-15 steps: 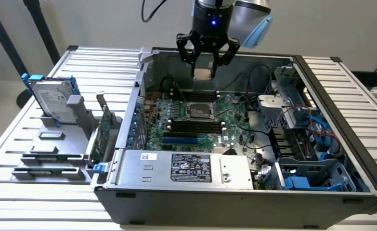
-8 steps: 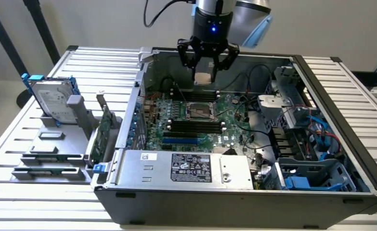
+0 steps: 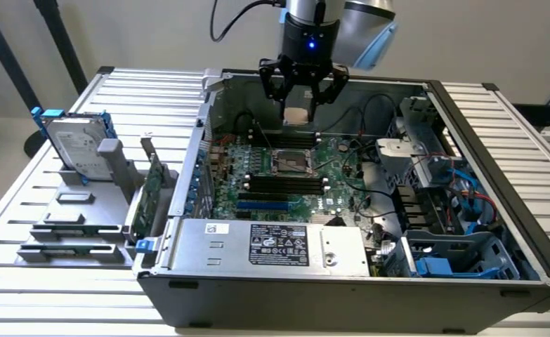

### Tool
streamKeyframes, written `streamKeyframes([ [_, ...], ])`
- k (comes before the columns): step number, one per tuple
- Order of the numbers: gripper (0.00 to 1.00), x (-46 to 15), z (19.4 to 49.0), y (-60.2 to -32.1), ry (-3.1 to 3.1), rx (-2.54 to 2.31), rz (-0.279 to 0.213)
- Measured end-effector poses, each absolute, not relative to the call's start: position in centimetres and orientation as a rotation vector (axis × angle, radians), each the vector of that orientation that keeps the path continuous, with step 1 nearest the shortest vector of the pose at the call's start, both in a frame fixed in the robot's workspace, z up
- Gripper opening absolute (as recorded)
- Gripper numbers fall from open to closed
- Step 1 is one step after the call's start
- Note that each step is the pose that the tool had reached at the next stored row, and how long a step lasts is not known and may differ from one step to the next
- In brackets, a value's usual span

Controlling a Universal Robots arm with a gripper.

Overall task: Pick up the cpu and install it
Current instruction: 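Place the cpu into insertion slot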

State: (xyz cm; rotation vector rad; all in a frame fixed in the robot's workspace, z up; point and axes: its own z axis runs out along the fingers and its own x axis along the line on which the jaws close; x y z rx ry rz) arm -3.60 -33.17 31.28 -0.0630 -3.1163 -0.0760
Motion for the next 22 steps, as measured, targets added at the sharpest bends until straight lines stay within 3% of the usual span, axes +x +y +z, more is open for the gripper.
streamKeyframes([
  [10, 0.55, -3.60, 31.28, -33.17, -3.116, -0.066, -0.076],
  [22, 0.55, -3.59, 30.86, -33.17, -3.096, -0.401, -0.080],
])
